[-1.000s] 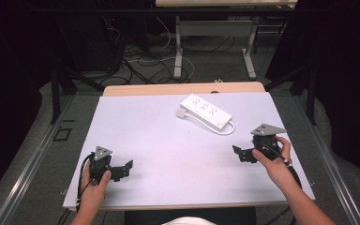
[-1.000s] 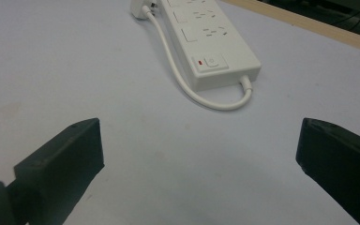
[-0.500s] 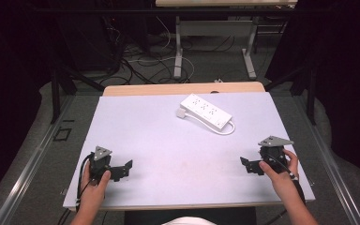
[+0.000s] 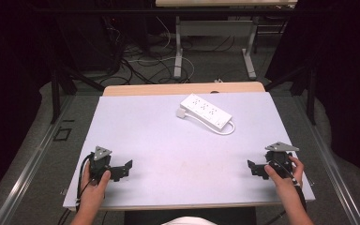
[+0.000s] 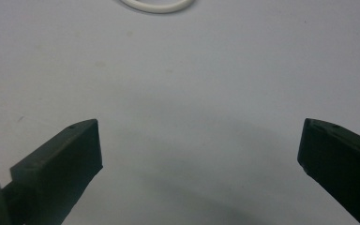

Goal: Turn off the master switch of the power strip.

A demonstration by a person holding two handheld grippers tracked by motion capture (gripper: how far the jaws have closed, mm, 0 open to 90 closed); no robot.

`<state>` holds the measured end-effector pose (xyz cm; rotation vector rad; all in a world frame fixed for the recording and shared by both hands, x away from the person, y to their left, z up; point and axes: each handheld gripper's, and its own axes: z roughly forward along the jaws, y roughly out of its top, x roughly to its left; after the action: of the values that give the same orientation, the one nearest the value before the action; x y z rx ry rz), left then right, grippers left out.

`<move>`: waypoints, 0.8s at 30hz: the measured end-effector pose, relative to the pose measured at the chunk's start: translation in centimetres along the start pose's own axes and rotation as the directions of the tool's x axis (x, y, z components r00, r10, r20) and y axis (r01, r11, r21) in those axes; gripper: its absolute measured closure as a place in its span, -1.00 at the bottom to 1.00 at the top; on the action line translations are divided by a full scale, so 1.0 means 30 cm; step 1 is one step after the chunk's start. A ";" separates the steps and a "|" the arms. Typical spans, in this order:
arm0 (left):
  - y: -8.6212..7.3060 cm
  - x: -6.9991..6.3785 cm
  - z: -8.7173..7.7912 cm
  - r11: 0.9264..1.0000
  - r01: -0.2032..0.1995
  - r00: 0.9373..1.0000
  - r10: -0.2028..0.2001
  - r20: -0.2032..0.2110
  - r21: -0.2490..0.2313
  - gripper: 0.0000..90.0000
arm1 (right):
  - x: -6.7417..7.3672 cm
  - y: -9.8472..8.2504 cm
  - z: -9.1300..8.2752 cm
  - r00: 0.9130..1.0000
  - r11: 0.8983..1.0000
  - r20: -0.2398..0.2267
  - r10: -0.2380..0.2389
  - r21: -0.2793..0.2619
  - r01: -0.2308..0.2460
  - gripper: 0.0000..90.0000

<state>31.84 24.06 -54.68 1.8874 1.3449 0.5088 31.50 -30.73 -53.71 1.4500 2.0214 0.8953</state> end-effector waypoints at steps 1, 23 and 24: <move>-0.001 0.000 0.001 1.000 -0.001 1.000 0.001 -0.001 -0.003 -0.98 | -0.007 -0.007 0.002 1.000 1.000 -0.001 -0.006 0.006 0.006 -1.00; 0.002 0.005 -0.004 1.000 -0.006 1.000 0.006 -0.007 -0.004 -0.98 | -0.055 -0.061 0.024 0.997 0.997 0.022 0.071 0.025 -0.071 -1.00; 0.002 0.006 -0.004 1.000 -0.006 1.000 0.006 -0.007 -0.003 -0.98 | -0.057 -0.062 0.023 0.998 0.997 0.023 0.066 0.024 -0.067 -1.00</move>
<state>31.86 24.24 -54.57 1.8888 1.3431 0.5212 31.37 -32.60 -55.53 1.5420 1.9848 0.8798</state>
